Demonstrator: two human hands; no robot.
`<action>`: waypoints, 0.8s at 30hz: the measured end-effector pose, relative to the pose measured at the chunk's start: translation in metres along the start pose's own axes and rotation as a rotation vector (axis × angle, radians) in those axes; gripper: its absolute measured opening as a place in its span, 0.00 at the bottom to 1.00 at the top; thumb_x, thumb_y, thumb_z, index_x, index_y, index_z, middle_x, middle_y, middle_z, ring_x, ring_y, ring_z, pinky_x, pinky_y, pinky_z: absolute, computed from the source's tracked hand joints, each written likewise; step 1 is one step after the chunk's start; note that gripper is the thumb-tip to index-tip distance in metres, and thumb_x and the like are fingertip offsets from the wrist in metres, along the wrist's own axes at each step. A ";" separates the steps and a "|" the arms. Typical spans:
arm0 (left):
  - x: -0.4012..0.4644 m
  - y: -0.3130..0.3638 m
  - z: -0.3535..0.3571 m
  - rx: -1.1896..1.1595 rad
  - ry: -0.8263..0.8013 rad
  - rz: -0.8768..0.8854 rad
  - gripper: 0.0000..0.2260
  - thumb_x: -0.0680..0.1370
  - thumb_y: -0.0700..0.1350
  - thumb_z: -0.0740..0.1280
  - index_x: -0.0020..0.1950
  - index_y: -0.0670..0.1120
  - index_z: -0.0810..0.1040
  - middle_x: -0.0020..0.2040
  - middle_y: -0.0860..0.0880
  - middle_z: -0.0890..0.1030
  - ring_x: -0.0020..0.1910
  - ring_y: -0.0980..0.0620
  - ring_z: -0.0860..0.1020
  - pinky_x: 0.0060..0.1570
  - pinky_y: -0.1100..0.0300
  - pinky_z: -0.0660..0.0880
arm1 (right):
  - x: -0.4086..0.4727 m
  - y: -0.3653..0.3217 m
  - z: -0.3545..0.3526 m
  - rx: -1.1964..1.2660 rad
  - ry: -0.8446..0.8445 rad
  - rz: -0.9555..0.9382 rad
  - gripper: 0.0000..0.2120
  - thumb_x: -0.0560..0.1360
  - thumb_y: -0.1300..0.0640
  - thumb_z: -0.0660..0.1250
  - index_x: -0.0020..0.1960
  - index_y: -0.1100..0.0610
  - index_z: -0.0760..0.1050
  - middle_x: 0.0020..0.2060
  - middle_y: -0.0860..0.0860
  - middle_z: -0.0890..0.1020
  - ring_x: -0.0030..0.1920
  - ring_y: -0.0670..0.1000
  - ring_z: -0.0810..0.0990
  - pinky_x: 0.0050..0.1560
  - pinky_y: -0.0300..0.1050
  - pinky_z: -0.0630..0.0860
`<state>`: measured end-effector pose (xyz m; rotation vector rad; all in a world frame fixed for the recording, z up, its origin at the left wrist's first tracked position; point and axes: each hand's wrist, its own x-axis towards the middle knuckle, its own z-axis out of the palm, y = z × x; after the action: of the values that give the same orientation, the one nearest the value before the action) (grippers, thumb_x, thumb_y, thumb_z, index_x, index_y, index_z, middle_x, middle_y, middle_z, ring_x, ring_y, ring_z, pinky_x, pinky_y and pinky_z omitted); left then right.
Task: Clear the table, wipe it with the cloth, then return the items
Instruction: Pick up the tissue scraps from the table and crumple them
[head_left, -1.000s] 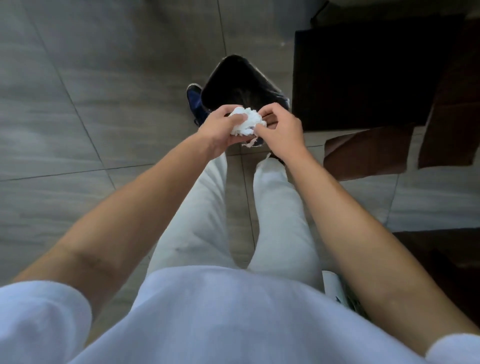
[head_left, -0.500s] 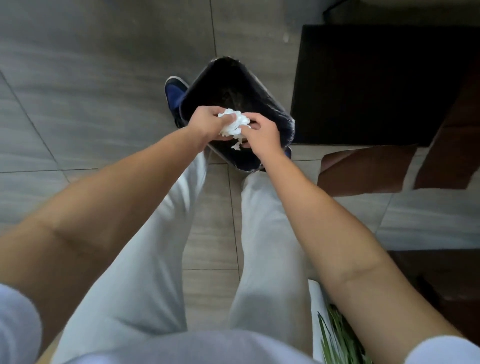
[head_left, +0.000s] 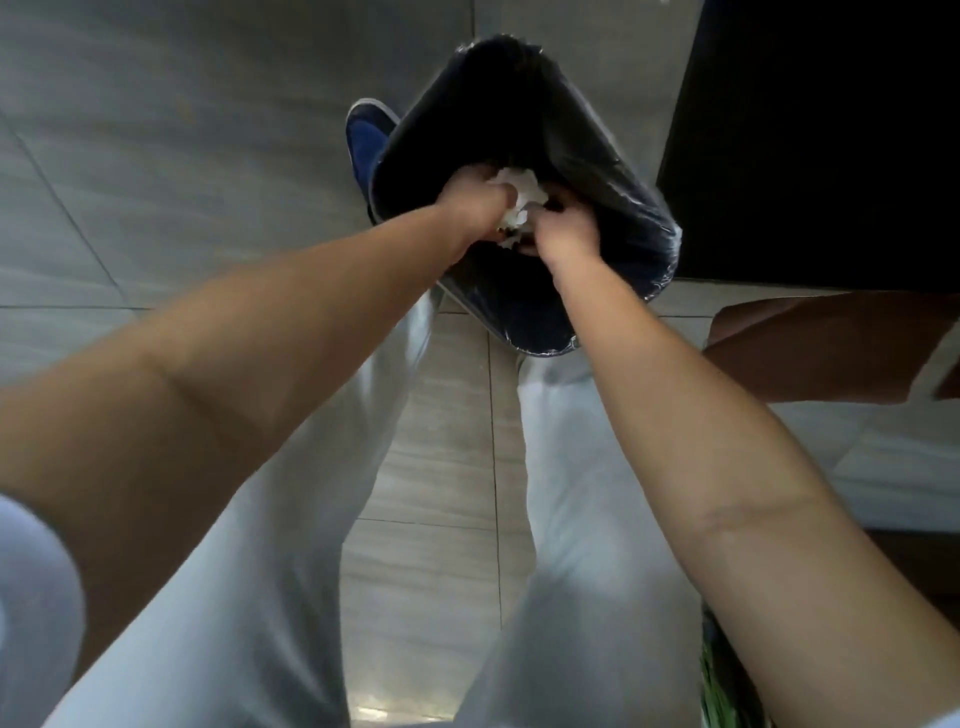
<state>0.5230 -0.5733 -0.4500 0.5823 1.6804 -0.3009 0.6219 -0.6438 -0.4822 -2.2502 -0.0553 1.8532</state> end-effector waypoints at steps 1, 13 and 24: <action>0.010 -0.004 0.004 0.031 0.017 -0.005 0.17 0.78 0.37 0.65 0.67 0.43 0.78 0.56 0.41 0.83 0.53 0.41 0.84 0.50 0.47 0.85 | 0.007 0.002 0.003 -0.017 -0.003 0.021 0.14 0.77 0.60 0.67 0.63 0.56 0.81 0.54 0.56 0.85 0.51 0.57 0.85 0.54 0.58 0.84; 0.050 -0.007 0.022 0.122 0.038 0.034 0.16 0.85 0.44 0.62 0.72 0.41 0.74 0.70 0.44 0.77 0.70 0.46 0.75 0.50 0.68 0.68 | 0.077 0.022 0.026 -0.148 -0.049 0.170 0.19 0.82 0.54 0.61 0.70 0.60 0.77 0.67 0.58 0.80 0.66 0.60 0.80 0.67 0.55 0.78; 0.026 0.005 0.018 0.202 0.041 -0.040 0.09 0.85 0.46 0.64 0.62 0.43 0.78 0.61 0.42 0.81 0.50 0.47 0.78 0.38 0.60 0.78 | 0.047 -0.006 0.016 0.065 -0.052 0.205 0.17 0.88 0.51 0.53 0.60 0.56 0.78 0.60 0.55 0.78 0.63 0.58 0.79 0.66 0.57 0.78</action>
<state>0.5385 -0.5727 -0.4781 0.7091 1.7142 -0.4939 0.6169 -0.6277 -0.5293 -2.2363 0.2321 1.9833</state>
